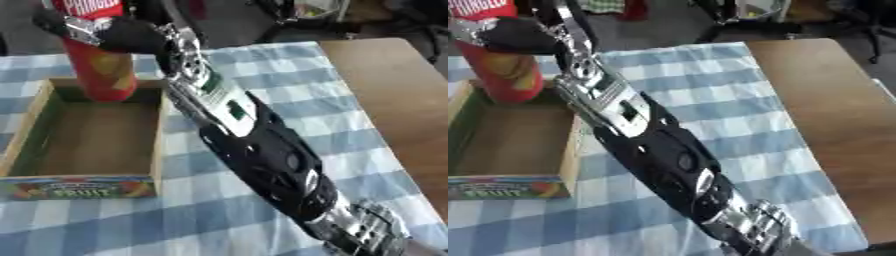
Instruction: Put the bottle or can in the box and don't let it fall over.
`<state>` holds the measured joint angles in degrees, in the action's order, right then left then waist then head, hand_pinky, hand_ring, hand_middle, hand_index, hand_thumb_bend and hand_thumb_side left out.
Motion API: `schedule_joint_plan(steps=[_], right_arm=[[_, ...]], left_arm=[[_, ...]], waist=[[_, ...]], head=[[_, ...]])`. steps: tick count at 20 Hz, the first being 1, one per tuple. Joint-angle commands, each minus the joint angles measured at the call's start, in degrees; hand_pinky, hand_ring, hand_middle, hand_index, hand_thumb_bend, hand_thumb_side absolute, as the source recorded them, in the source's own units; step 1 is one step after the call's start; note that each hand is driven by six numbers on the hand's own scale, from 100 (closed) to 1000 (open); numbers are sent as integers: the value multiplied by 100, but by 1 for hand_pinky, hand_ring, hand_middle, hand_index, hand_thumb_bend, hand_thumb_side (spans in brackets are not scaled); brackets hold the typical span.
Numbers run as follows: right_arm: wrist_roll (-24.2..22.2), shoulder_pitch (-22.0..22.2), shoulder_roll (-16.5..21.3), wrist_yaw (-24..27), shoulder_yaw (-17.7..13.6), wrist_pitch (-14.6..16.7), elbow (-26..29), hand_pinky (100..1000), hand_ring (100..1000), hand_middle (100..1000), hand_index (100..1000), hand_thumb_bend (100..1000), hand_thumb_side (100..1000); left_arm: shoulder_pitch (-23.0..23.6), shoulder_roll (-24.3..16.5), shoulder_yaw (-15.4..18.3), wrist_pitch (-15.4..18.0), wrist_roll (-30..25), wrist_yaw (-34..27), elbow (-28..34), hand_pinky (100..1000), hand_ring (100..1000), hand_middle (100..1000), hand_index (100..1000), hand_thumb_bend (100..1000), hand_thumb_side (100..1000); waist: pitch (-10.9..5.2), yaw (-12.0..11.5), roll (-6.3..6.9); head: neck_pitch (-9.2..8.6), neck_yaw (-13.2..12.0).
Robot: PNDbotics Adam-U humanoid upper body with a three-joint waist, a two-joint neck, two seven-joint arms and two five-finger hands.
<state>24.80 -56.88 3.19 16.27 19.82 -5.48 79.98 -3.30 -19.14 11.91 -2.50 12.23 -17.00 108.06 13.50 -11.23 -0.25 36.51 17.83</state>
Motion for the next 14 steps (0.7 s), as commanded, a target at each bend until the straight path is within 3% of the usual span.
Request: schedule_joint_plan(steps=[1,7,8,9,10,11,12,13,14], right_arm=[[94,-43,-139,70,-42,146,-175,766,369,220,150,352,100],[19,85,-259,76,-24,466,-713,767,416,256,167,293,100],[-81,100,-266,75,-6,520,-792,775,506,289,188,172,100],[-222,110,-270,77,9,579,-859,780,544,306,200,229,100],[-331,123,-271,74,0,640,-930,792,635,411,242,423,100],[-406,131,-270,47,-13,704,-994,800,686,464,276,532,100],[-472,135,-268,-2,-22,765,-1052,826,804,556,360,640,100],[-541,138,-267,-64,-28,820,-1100,836,846,597,386,672,100],[-626,143,-267,-130,-32,868,-1144,869,925,718,473,778,185]], left_arm=[[-71,-100,68,15,25,-17,100,1000,903,874,795,362,603],[-34,-68,162,42,118,-6,115,1000,904,874,795,360,604],[-28,-67,170,44,130,-3,118,1000,904,874,795,361,605],[-24,-67,175,45,137,0,120,1000,904,874,795,361,605],[-23,-67,177,45,141,2,122,1000,904,873,795,361,605],[-23,-66,177,45,143,3,123,1000,904,873,795,361,605],[-23,-67,176,44,142,4,124,1000,904,873,796,359,606],[-22,-67,176,43,141,6,124,1000,904,873,796,359,607],[-24,-66,176,42,141,7,124,1000,904,873,796,359,607]], waist=[[-38,-61,42],[34,-157,33],[37,-156,27],[39,-153,23],[40,-149,20],[41,-144,19],[40,-138,18],[39,-133,18],[39,-128,19]], head=[[-114,51],[-153,82],[-153,71],[-154,61],[-158,51],[-163,43],[-162,37],[-161,35],[-158,36]])
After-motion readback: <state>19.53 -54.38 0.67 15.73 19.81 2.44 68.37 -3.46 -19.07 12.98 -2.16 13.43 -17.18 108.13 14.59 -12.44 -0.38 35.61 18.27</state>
